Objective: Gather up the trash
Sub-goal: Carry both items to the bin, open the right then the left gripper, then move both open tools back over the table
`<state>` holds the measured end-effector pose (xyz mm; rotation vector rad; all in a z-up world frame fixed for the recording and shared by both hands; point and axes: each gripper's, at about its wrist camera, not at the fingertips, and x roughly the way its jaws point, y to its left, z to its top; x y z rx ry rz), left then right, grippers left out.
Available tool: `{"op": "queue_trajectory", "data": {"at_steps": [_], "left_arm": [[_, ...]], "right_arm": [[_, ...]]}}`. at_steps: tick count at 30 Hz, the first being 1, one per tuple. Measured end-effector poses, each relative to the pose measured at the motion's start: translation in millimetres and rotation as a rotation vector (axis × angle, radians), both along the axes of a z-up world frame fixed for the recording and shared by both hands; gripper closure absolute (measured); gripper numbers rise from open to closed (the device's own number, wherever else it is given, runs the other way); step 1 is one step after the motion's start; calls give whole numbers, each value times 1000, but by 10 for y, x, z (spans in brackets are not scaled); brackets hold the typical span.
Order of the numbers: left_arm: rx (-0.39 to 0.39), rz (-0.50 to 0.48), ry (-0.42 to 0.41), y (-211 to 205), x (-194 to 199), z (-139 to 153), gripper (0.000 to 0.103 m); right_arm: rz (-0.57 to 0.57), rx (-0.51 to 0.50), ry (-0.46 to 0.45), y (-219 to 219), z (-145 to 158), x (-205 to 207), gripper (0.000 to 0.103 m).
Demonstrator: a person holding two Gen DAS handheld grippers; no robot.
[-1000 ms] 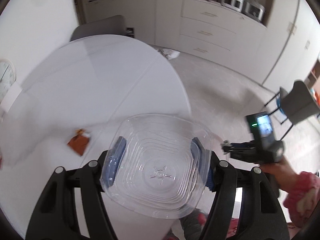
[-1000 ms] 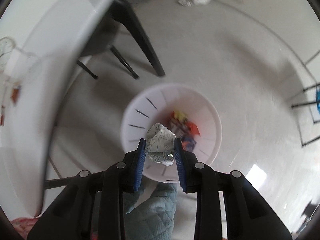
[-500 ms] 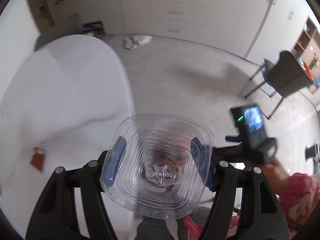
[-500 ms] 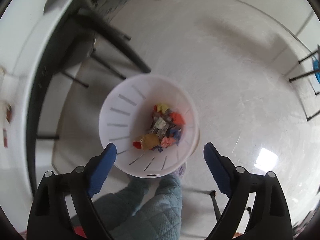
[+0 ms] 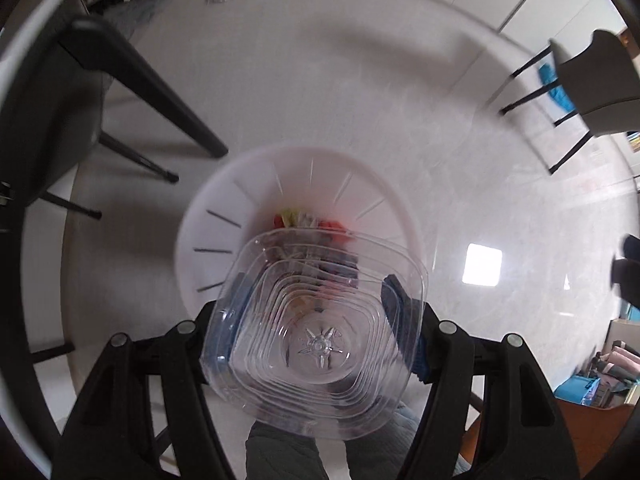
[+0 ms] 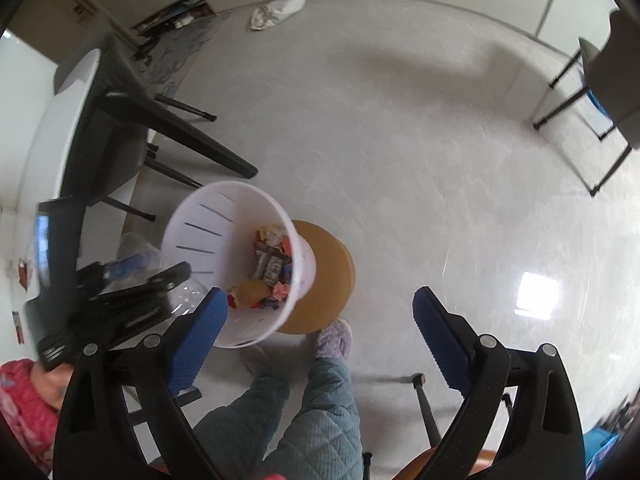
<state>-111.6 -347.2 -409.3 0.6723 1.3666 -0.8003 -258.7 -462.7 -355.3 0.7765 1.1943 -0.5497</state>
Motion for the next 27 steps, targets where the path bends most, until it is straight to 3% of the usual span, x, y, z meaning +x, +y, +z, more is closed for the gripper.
{"op": "queue_trajectory", "data": {"at_steps": [3, 6, 10, 13, 20, 22, 27], "left_arm": [[22, -20, 6, -21, 4, -193, 37], [21, -36, 9, -60, -57, -189, 32], [-8, -26, -5, -9, -52, 24, 19], [-40, -8, -6, 11, -34, 264, 16], [-176, 77, -52, 323, 112, 1310, 15], [-225, 111, -96, 557, 194, 1673, 8], [-283, 247, -241, 1357, 423, 2406, 8]], "right_arm": [[-14, 16, 18, -41, -127, -41, 10], [-21, 28, 25, -72, -194, -44, 10], [-17, 24, 20, -75, -161, 5, 10], [-3, 3, -1, -82, -20, 61, 10], [105, -69, -94, 29, 649, 391, 10], [185, -69, -148, 149, 886, 599, 10], [491, -103, -251, 769, 1394, 1347, 10]]}}
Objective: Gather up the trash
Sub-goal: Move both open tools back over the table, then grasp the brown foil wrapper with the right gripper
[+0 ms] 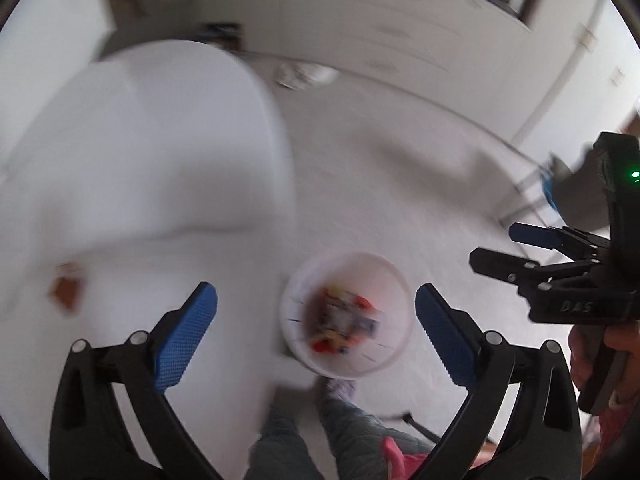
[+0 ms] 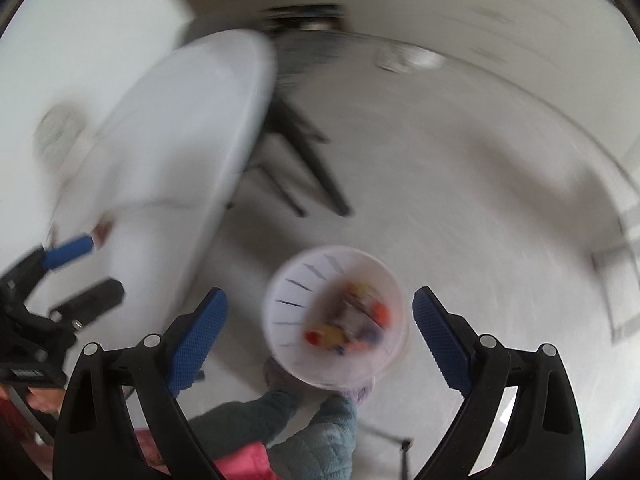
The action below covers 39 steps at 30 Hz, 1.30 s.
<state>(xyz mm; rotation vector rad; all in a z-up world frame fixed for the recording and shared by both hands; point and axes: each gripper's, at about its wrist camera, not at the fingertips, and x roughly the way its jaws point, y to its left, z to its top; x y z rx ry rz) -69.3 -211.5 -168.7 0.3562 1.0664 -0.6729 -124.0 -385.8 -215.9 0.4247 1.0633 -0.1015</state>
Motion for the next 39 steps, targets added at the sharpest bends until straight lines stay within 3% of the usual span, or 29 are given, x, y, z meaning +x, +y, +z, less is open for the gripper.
{"op": "queue_trajectory", "data": {"at_steps": [3, 7, 15, 20, 30, 36, 39], "left_arm": [[4, 172, -58, 679, 197, 266, 8], [9, 362, -84, 1455, 387, 400, 8], [19, 668, -77, 2865, 717, 340, 8], [15, 753, -46, 3383, 881, 229, 8], [-11, 831, 5, 4056, 1116, -30, 8], [-23, 888, 6, 4311, 1267, -82, 8], [-26, 920, 7, 4361, 1260, -80, 8]], "right_arm": [[164, -1, -53, 490, 185, 458, 10], [340, 13, -95, 1200, 292, 986, 10], [517, 55, -64, 2488, 89, 1800, 10], [581, -16, -33, 3129, -223, 2182, 10], [579, -161, 14, 3472, -548, 2542, 10], [660, -276, 10, 3582, -589, 2425, 37], [675, -280, 10, 3574, -575, 2405, 42]]}}
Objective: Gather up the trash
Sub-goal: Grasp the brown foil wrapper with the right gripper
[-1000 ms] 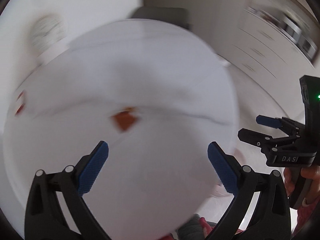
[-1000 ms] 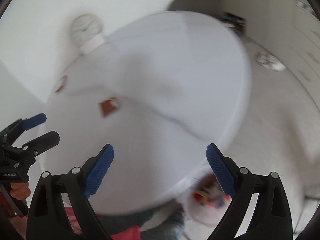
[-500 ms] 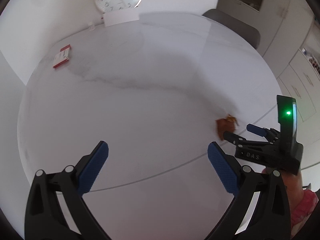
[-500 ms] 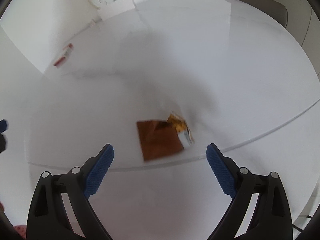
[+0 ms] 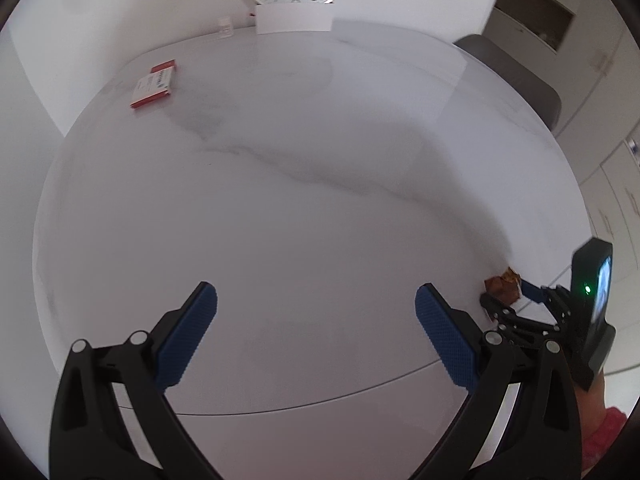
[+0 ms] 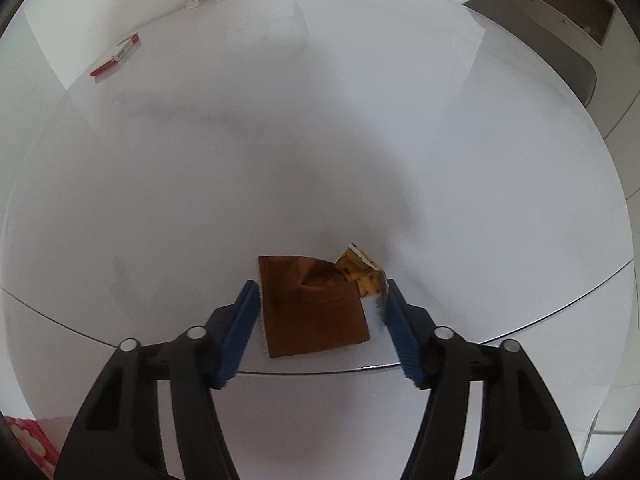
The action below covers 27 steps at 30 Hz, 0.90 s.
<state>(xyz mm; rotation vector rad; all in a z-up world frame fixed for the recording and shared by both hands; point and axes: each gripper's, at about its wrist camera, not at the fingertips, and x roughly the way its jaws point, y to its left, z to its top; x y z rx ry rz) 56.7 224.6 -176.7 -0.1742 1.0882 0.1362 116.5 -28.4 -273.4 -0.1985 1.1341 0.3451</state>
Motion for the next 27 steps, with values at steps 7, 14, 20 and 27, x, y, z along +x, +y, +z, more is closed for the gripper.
{"op": "queue_trajectory", "data": {"at_steps": [7, 14, 20, 27], "left_arm": [[17, 36, 3, 63, -111, 1, 8], [26, 35, -12, 30, -167, 48, 8], [0, 46, -5, 64, -159, 23, 8], [4, 88, 4, 324, 32, -26, 8]], "right_arm": [[-6, 23, 7, 75, 44, 65, 50], [-28, 58, 5, 61, 107, 71, 52], [-42, 99, -12, 44, 286, 62, 52], [-22, 162, -56, 181, 622, 113, 52]]}}
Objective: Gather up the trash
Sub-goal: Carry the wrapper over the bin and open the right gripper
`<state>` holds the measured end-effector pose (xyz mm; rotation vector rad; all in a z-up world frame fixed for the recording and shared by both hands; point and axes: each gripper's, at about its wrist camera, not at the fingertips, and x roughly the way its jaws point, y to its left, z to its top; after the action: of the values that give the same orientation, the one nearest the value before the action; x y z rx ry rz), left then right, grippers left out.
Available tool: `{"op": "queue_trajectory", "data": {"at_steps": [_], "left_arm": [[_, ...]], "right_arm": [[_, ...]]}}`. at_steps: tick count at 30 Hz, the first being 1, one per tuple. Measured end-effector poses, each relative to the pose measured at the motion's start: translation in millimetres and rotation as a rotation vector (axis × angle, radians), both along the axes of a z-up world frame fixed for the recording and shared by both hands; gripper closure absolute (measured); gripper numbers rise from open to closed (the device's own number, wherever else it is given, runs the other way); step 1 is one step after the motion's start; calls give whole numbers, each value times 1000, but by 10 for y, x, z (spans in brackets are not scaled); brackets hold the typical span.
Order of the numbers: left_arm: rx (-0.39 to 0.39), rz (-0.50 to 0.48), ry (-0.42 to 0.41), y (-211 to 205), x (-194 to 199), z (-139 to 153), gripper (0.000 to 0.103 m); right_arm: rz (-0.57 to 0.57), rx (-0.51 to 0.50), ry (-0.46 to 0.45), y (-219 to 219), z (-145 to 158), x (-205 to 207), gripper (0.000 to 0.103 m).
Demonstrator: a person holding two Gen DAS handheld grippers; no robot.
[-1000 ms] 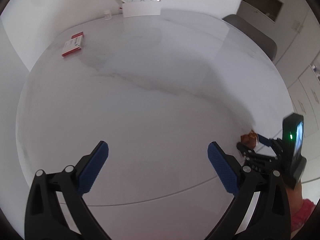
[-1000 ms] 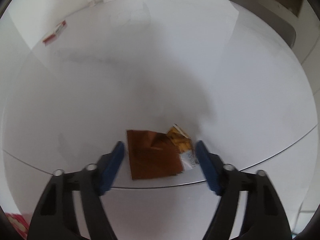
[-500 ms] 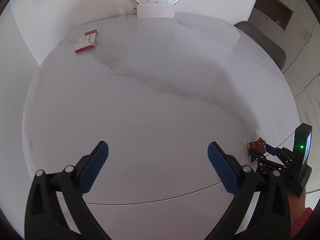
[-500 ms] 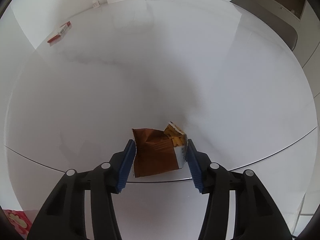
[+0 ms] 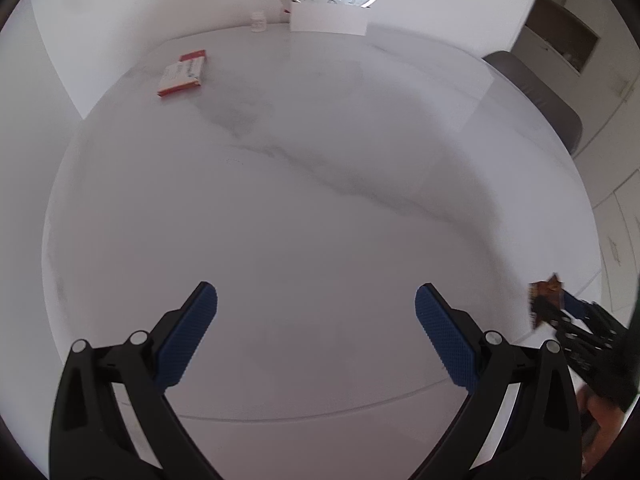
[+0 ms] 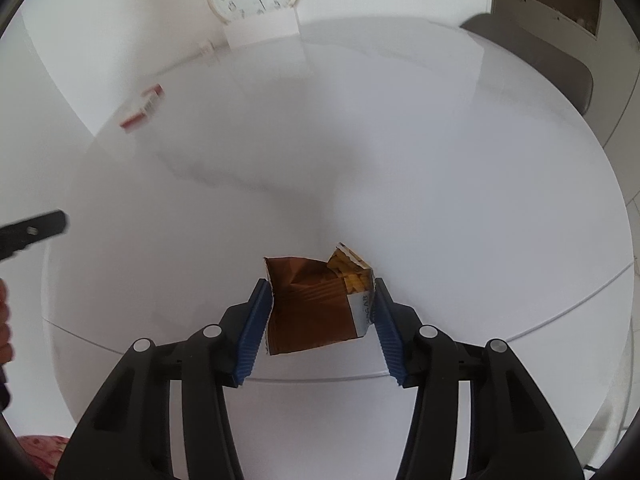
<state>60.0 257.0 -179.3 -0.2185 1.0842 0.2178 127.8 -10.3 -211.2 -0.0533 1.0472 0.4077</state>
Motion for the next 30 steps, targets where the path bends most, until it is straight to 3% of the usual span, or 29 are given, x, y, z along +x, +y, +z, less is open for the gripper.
{"op": "queue_trajectory", "data": {"at_steps": [3, 8, 13, 17, 25, 28, 30], "left_arm": [[27, -3, -9, 47, 73, 35, 8], [49, -89, -45, -186, 139, 182, 8], [38, -253, -77, -875, 101, 331, 8], [6, -430, -87, -1644, 0, 395, 8], [-76, -786, -43, -3389, -483, 278, 8], [-92, -861, -6, -3844, -665, 162, 8], [-84, -898, 21, -4098, -782, 58, 8]], "right_arm": [[4, 55, -25, 44, 193, 3, 52], [-20, 124, -70, -156, 500, -176, 52], [-99, 125, -114, -581, 729, -573, 52], [-224, 105, -125, -1141, 780, -1023, 52], [-557, 43, -50, -2459, 481, -2036, 52], [-644, 11, 12, -2868, 212, -2350, 51], [-687, 12, 80, -3126, -124, -2484, 51]]}}
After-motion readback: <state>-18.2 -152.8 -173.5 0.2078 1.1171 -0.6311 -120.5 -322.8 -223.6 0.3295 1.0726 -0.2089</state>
